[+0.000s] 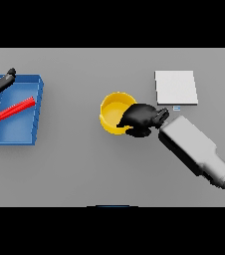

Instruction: Pick up the red beaker and tilt it to pour out 1 green nut into yellow bowl. Pick up the yellow bowl and place it on the metallic measuring scale.

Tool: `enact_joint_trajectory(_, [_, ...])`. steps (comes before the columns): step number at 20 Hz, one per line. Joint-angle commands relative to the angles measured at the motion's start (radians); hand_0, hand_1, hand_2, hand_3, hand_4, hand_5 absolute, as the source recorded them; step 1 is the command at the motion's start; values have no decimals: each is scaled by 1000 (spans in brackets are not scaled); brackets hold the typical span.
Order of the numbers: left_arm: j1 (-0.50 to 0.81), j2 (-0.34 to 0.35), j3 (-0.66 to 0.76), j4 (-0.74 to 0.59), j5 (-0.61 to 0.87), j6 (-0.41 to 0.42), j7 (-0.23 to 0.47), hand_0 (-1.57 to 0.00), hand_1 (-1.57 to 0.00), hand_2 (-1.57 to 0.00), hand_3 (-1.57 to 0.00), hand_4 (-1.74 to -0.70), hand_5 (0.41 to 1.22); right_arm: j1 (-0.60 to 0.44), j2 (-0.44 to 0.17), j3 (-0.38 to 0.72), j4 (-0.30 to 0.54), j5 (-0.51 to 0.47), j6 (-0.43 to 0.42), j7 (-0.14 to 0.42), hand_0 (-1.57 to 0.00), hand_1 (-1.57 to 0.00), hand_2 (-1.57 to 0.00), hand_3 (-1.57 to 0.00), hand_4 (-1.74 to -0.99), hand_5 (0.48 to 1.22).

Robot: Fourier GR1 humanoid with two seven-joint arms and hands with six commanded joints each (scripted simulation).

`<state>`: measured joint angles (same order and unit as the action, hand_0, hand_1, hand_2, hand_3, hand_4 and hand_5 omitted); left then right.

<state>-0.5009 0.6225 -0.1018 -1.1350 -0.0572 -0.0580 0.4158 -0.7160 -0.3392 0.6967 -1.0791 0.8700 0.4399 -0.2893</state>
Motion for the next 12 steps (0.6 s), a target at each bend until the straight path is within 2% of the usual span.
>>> enact_joint_trajectory(1, [-5,-8,-5,16,-5,0,-3,1,1,1,1,-784,712,-4,8,-2,7,-2,6,16,-1278,-1266,-1187,-1027,-1637,1152])
enact_joint_trajectory(4, [3,-5,-5,-4,0,-1,-3,1,1,1,1,-782,710,-5,1,-4,-11,-18,38,43,-1421,-1415,-1323,-1130,-1688,1186])
enact_joint_trajectory(7, [3,-7,-5,-6,3,-3,3,1,1,1,1,-786,704,-8,-6,-6,-34,-32,45,56,-1494,-1491,-1362,-1198,-1714,1203])
enact_joint_trajectory(8, [11,-3,-5,-10,0,1,1,1,1,1,1,-782,703,-22,-11,-14,-37,-39,52,45,-1510,-1507,-1387,-1195,-1719,1207])
enact_joint_trajectory(9, [14,2,-4,-18,-1,3,5,1,1,1,1,-778,704,-22,-16,-18,-43,-44,62,65,-1522,-1520,-1415,-1185,-1724,1209])
enact_joint_trajectory(12, [3,0,-11,-24,-6,3,10,1,1,1,1,-771,707,-27,-63,-48,-121,-79,119,78,-1546,-1545,-1459,-1160,-1732,1215])
